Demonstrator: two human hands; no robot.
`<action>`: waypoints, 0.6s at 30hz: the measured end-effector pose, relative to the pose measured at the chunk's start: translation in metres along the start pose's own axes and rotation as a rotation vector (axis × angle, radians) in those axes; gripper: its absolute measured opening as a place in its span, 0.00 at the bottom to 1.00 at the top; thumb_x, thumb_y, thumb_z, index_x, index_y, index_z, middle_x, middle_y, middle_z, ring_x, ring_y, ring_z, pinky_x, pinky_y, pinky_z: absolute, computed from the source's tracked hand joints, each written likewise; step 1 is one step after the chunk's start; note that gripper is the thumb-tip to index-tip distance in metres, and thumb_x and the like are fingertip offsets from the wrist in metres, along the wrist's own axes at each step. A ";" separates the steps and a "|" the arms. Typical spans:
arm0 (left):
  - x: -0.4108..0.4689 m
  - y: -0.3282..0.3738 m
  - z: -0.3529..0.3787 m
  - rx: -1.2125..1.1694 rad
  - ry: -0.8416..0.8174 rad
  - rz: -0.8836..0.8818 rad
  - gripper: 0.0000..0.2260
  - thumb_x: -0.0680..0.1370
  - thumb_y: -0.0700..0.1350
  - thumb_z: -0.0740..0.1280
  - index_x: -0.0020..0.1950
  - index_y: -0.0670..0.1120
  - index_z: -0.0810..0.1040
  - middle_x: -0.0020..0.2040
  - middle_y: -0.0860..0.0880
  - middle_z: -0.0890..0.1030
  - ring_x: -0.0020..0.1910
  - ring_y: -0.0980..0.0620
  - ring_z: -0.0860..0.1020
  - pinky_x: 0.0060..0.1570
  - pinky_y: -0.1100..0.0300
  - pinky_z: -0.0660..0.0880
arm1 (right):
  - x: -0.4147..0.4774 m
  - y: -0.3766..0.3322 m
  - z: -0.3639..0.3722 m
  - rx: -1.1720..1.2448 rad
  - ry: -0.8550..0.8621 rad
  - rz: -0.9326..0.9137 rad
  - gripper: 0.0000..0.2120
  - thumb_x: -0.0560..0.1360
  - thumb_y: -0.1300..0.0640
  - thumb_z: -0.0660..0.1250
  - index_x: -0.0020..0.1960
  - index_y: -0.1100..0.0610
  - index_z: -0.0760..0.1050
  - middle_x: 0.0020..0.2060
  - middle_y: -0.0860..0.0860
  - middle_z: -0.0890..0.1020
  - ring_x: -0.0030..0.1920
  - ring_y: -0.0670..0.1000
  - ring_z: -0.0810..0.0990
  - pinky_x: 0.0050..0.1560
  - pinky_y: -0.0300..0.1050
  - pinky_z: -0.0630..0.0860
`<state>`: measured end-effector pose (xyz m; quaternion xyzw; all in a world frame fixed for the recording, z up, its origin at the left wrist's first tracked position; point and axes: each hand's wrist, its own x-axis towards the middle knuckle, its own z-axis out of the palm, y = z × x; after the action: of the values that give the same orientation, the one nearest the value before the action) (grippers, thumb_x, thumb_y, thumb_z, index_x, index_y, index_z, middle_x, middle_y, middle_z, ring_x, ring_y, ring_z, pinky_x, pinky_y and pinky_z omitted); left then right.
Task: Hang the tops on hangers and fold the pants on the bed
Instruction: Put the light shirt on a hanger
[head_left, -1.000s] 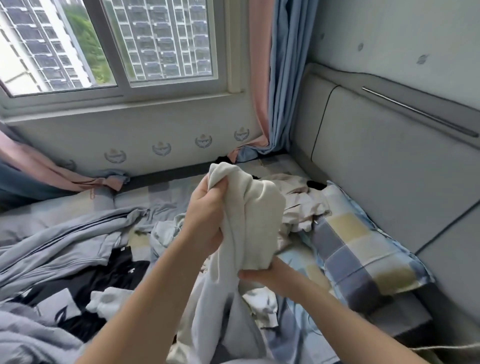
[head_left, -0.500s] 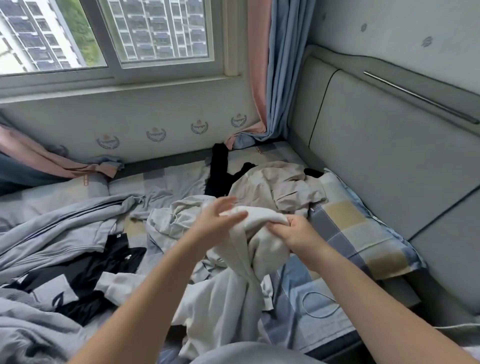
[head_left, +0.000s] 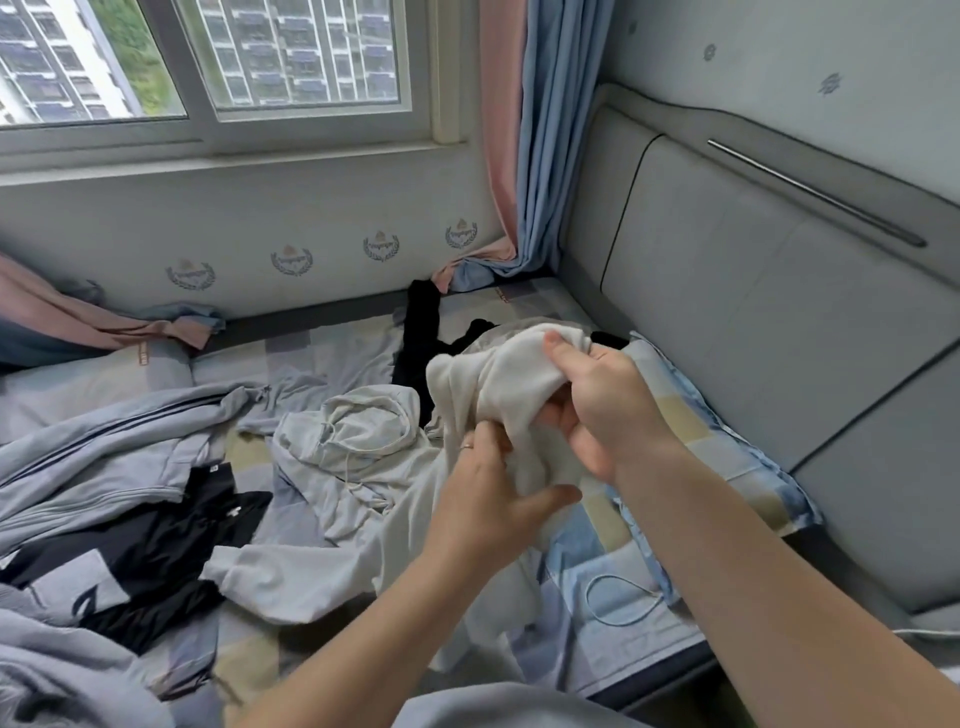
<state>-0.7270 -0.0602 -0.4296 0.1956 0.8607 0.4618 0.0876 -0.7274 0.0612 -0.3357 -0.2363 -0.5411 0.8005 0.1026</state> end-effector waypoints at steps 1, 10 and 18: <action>0.002 0.001 0.004 0.007 0.005 -0.052 0.30 0.66 0.67 0.74 0.58 0.52 0.69 0.54 0.55 0.75 0.52 0.55 0.75 0.49 0.56 0.75 | -0.002 -0.004 0.003 0.021 -0.005 -0.006 0.11 0.83 0.57 0.62 0.55 0.65 0.77 0.46 0.60 0.83 0.42 0.52 0.85 0.38 0.46 0.83; 0.031 -0.005 -0.014 -0.120 0.229 0.055 0.11 0.82 0.42 0.60 0.39 0.51 0.68 0.37 0.51 0.72 0.38 0.49 0.71 0.38 0.52 0.67 | 0.001 -0.025 0.001 0.146 -0.026 -0.040 0.12 0.83 0.57 0.62 0.55 0.66 0.77 0.41 0.59 0.86 0.42 0.55 0.87 0.41 0.51 0.84; 0.041 0.009 -0.067 -0.498 0.181 -0.086 0.10 0.83 0.38 0.58 0.45 0.34 0.73 0.40 0.36 0.80 0.42 0.37 0.83 0.37 0.45 0.83 | 0.013 -0.007 -0.033 -0.284 -0.077 0.006 0.12 0.82 0.52 0.63 0.63 0.53 0.77 0.56 0.48 0.82 0.60 0.51 0.79 0.57 0.52 0.78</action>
<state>-0.7843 -0.0894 -0.3832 0.0892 0.7323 0.6709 0.0750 -0.7234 0.0963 -0.3432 -0.2193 -0.6518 0.7246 0.0448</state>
